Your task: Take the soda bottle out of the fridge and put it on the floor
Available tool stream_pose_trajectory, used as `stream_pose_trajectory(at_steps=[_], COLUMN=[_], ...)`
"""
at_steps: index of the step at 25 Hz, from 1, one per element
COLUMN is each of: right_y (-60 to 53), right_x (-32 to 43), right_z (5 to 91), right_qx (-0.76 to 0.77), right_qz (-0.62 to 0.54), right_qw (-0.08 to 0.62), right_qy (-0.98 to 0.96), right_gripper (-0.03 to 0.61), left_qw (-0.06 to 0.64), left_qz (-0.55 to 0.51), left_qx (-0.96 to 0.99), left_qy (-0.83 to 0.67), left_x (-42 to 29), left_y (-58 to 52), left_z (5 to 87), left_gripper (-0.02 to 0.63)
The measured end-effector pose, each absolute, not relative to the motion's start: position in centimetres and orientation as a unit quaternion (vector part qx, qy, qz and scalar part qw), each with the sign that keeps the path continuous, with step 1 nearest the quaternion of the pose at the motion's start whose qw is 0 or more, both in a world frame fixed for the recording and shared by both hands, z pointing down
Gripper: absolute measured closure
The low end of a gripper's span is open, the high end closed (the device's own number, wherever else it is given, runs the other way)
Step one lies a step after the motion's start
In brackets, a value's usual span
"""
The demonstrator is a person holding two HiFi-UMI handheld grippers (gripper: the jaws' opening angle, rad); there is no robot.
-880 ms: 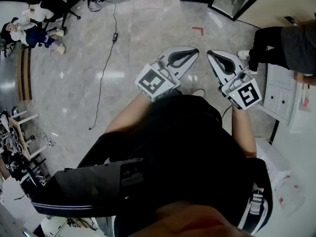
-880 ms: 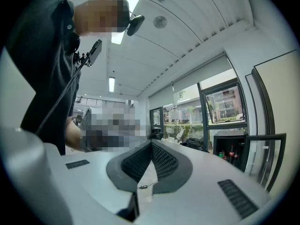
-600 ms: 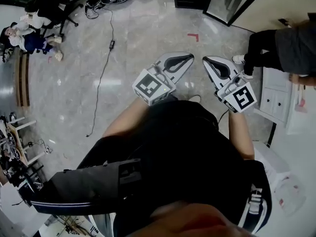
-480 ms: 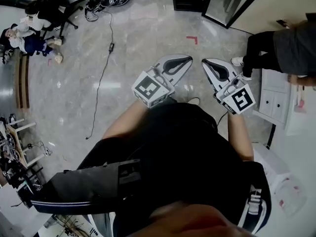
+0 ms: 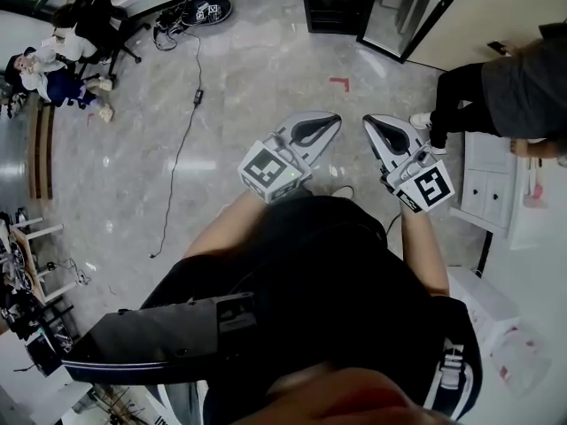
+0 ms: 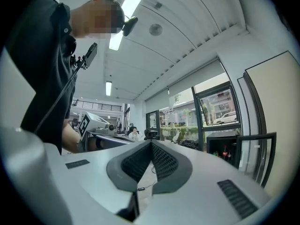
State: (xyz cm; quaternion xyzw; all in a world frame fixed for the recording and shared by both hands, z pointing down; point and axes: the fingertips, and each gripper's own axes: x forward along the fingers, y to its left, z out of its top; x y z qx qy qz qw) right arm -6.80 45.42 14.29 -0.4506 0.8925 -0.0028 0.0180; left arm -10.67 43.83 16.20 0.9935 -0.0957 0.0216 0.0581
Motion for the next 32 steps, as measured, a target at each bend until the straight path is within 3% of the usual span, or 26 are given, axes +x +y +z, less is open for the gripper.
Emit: stream_pose_trajectory(at_steps=[16, 32], right_y=[45.4, 31.9], right_x=[-4.1, -5.2], right_z=[14.4, 14.1], right_qx=[-0.438, -0.445], right_qz=[0.007, 0.014], right_qw=[0.013, 0.017], right_qy=[0.899, 0.895], right_gripper=[0.566, 0.566], left_qw=[0.038, 0.042], left_qz=[0.032, 0.000], left_qx=[0.991, 0.994], left_qy=[-0.122, -0.101], left_x=[-7.5, -7.7], left_y=[43.9, 29.5], left_z=[15.6, 15.4], left_gripper=[0.609, 0.609])
